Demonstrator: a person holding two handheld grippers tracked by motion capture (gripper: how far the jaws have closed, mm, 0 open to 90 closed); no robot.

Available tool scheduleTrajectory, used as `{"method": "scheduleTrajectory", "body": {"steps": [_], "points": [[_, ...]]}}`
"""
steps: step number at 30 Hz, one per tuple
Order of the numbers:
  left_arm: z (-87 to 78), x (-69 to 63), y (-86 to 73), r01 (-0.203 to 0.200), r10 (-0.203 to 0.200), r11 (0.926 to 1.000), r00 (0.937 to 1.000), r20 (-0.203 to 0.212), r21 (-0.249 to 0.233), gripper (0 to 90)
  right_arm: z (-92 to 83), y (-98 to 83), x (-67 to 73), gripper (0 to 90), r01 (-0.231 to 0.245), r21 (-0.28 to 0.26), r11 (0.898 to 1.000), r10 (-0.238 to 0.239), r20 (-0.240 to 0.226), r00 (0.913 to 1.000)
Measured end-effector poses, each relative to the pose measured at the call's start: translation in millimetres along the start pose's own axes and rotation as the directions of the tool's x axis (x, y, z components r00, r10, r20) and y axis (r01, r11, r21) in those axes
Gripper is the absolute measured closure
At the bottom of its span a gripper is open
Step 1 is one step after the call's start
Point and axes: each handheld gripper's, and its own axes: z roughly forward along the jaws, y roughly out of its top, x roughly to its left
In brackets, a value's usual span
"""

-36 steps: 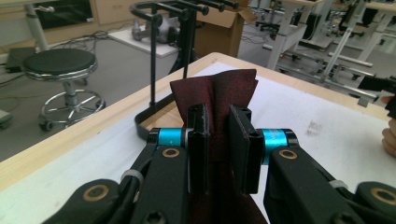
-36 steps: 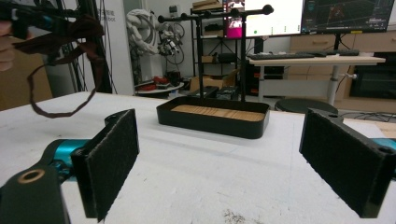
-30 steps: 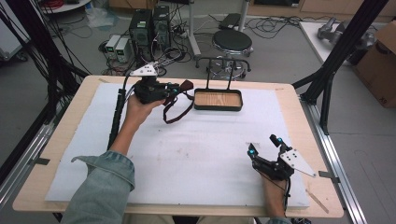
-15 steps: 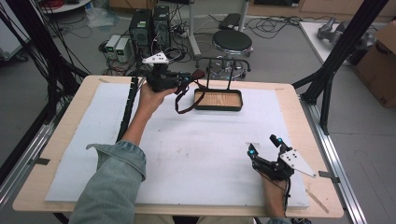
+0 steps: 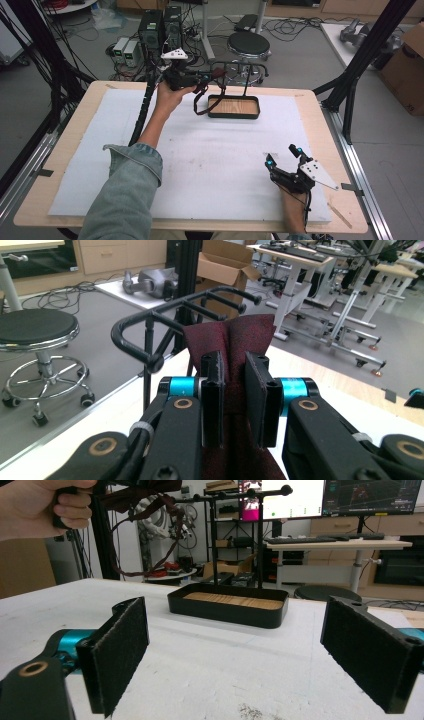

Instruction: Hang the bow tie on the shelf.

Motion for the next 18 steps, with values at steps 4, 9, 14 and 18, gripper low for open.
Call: {"method": "scheduleTrajectory", "body": {"steps": [4,9,14,18], "points": [[2.6,5.3,3.9,0.018,-0.018,0.9998,0.9998,0.011,-0.004,78.0,-0.1,0.0,0.0,11.1,-0.001,0.001,1.0,0.001,-0.001,1.0],[8.7,9.9,3.6,0.012,-0.012,0.9998,0.9999,-0.012,-0.014,78.0,-0.1,0.0,-0.2,11.1,-0.004,0.001,1.0,0.004,-0.003,1.0],[14.8,11.2,-1.4,0.008,-0.008,0.9999,1.0,-0.003,-0.014,78.0,0.1,-0.1,-0.1,11.1,-0.003,0.001,1.0,0.003,-0.003,1.0],[17.5,9.8,-1.5,0.003,-0.004,0.999,0.9998,-0.019,-0.044,78.0,0.1,0.0,-0.2,11.1,-0.001,0.002,1.0,0.001,-0.001,1.0]]}}
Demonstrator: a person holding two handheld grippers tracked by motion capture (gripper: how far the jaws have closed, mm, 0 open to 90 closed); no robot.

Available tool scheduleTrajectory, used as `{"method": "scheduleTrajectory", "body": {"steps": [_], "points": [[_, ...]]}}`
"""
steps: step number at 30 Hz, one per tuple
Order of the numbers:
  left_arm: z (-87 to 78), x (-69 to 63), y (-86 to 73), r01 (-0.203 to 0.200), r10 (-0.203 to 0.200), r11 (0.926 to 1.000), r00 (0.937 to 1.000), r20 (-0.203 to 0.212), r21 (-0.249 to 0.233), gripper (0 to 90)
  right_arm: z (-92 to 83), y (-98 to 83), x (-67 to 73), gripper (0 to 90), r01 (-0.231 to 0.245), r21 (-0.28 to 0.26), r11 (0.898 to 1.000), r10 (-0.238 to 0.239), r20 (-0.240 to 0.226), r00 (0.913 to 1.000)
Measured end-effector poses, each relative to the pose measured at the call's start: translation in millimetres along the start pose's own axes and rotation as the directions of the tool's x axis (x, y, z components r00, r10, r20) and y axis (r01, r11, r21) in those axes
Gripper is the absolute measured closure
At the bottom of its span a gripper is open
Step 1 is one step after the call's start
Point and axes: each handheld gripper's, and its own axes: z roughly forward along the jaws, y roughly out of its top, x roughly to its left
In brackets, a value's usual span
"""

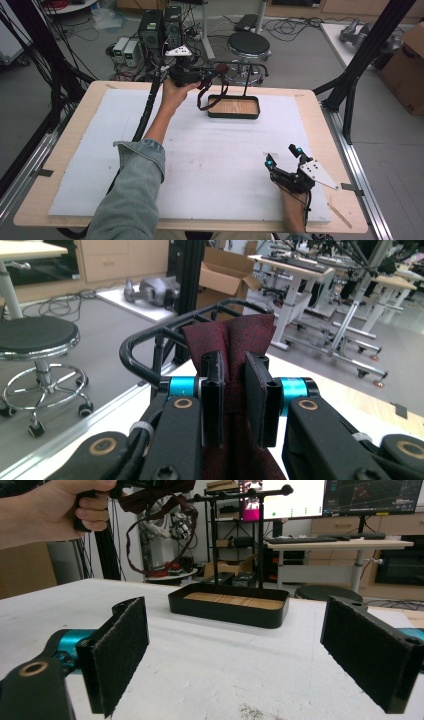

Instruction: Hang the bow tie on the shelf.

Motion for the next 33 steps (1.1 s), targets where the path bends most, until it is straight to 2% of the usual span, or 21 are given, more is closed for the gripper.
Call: {"method": "scheduleTrajectory", "body": {"steps": [3,6,8,12,15,16,21,27,30,33], "points": [[0.1,1.1,-0.2,0.007,-0.007,0.9999,0.9999,-0.015,-0.011,78.0,0.0,0.0,0.1,11.1,-0.001,0.0,1.0,0.001,-0.001,1.0],[-1.4,4.0,0.2,0.034,-0.035,0.9991,0.9975,-0.062,-0.025,78.0,0.0,0.0,0.0,11.1,0.0,0.0,1.0,0.0,-0.001,1.0],[-3.3,5.5,0.9,0.048,-0.051,0.9981,0.9963,-0.07,-0.04,78.0,-0.1,0.0,0.0,11.1,0.0,0.001,1.0,0.0,-0.001,1.0],[-6.2,6.0,3.5,0.049,-0.055,0.9969,0.9943,-0.092,-0.061,78.0,0.1,0.0,0.0,11.1,0.001,-0.001,1.0,-0.001,0.0,1.0],[-7.2,6.7,4.2,0.054,-0.061,0.9956,0.9942,-0.089,-0.077,78.0,0.2,0.0,0.0,11.1,0.002,-0.001,1.0,-0.002,-0.002,1.0],[-7.5,8.3,4.2,0.068,-0.076,0.9931,0.9935,-0.084,-0.095,78.0,0.3,0.0,0.0,11.1,0.002,-0.001,1.0,-0.002,-0.001,1.0],[-4.4,11.5,0.9,0.085,-0.093,0.9911,0.9923,-0.081,-0.102,78.0,0.2,0.0,0.0,11.1,0.0,0.0,1.0,0.0,-0.001,1.0],[0.3,14.1,-4.4,0.092,-0.101,0.9918,0.9899,-0.1,-0.089,78.0,0.2,0.0,-0.1,11.1,0.002,-0.001,1.0,-0.002,-0.002,1.0],[-1.3,17.9,-4.7,0.105,-0.119,0.9881,0.9849,-0.126,-0.113,78.0,0.2,0.0,-0.1,11.1,0.0,-0.002,1.0,0.0,-0.006,1.0],[-2.6,20.3,-5.0,0.116,-0.131,0.9859,0.9828,-0.129,-0.121,78.0,0.2,0.0,-0.1,11.1,0.0,-0.001,1.0,0.0,-0.006,1.0]]}}
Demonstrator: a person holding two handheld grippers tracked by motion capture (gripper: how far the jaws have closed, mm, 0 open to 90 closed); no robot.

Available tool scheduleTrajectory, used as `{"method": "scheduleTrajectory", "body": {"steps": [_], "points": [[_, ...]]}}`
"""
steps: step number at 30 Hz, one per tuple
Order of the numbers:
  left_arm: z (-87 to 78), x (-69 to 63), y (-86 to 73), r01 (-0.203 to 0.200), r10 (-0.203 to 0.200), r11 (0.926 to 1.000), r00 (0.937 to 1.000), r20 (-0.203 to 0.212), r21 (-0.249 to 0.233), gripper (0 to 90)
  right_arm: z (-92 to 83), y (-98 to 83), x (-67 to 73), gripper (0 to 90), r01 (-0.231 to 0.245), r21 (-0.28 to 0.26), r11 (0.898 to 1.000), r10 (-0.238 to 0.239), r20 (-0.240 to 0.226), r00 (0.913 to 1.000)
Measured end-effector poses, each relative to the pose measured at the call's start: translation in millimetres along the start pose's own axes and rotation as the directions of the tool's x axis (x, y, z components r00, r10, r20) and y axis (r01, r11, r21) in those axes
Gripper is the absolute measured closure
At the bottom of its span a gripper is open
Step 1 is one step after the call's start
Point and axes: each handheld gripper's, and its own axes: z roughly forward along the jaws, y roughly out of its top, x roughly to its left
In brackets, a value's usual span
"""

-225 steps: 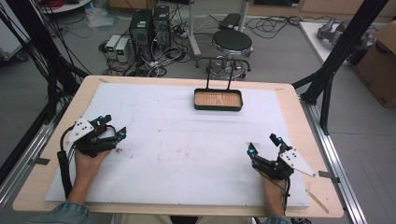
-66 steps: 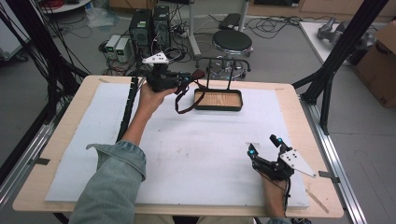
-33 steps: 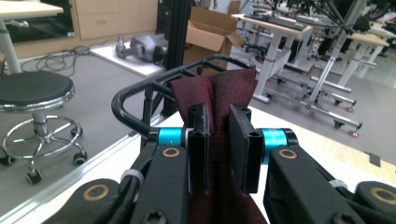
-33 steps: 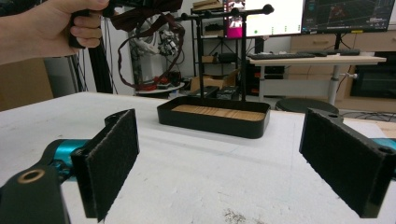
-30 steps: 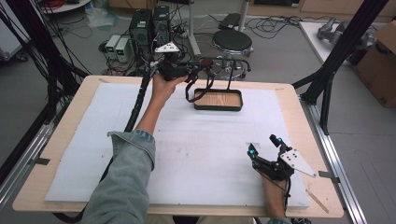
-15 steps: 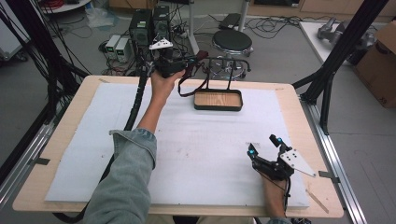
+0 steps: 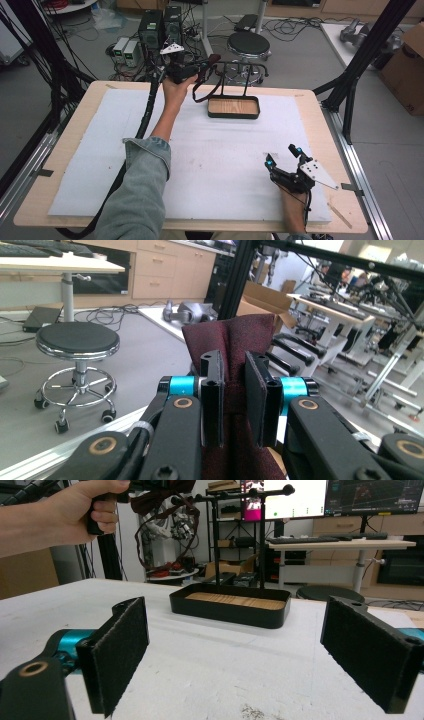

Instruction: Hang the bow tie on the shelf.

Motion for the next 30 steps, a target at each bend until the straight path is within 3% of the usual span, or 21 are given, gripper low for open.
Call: {"method": "scheduleTrajectory", "body": {"steps": [17,30], "points": [[-4.4,8.8,-10.7,-0.038,0.041,0.9976,0.9973,-0.06,0.059,77.8,-0.1,0.0,0.0,11.1,0.004,0.0,1.0,-0.004,0.001,1.0],[-10.4,16.4,-23.9,-0.022,0.028,0.9974,0.9966,-0.078,0.068,77.3,0.5,-0.1,0.0,11.1,0.004,-0.001,1.0,-0.004,-0.002,1.0]]}}
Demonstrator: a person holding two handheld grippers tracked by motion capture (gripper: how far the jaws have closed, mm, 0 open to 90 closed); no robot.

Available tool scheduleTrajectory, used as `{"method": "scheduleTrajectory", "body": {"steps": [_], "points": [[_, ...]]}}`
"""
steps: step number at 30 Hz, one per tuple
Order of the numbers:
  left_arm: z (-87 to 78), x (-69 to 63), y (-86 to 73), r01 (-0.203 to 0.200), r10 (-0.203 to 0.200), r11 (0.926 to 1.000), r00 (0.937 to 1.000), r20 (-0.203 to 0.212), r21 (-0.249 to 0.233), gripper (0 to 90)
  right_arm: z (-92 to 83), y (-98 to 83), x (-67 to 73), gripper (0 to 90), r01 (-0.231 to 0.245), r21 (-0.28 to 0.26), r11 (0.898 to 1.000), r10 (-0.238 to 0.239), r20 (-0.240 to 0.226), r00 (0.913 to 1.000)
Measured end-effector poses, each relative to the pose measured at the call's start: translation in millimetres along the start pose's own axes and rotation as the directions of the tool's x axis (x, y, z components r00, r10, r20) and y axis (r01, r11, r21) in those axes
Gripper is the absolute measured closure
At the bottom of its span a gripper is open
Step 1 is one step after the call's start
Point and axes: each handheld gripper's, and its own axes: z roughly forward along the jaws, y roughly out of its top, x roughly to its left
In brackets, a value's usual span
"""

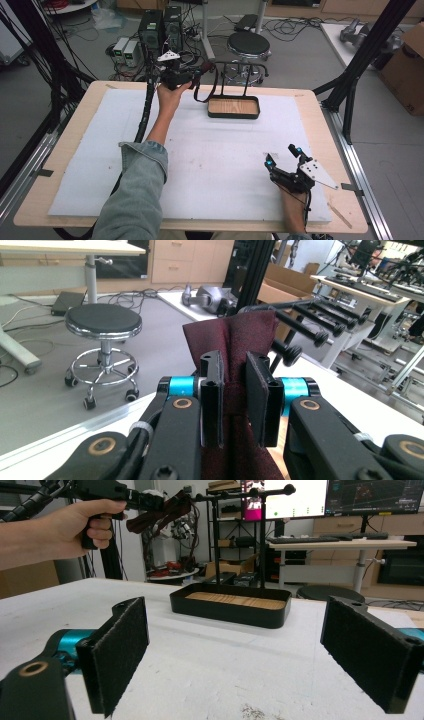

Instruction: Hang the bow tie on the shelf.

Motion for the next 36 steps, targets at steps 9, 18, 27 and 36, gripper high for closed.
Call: {"method": "scheduleTrajectory", "body": {"steps": [9,18,27,36], "points": [[0.3,-2.4,-3.6,-0.071,0.072,0.9964,0.9971,-0.024,0.046,74.1,0.1,0.0,-0.2,11.1,0.001,-0.001,1.0,-0.001,0.001,1.0],[-6.5,-9.6,1.9,-0.15,0.152,0.987,0.9877,-0.035,0.058,57.9,0.0,0.1,0.1,11.1,0.0,0.001,1.0,0.0,0.001,1.0],[-39.0,-22.5,7.2,-0.234,0.235,0.9717,0.9716,-0.027,0.03,50.5,0.1,0.0,0.6,11.1,-0.004,0.0,1.0,0.004,0.005,1.0],[-77.7,-29.4,11.3,-0.288,0.288,0.9577,0.9574,-0.026,0.011,43.4,0.3,0.1,0.0,11.1,-0.001,0.0,1.0,0.001,0.011,0.9999]]}}
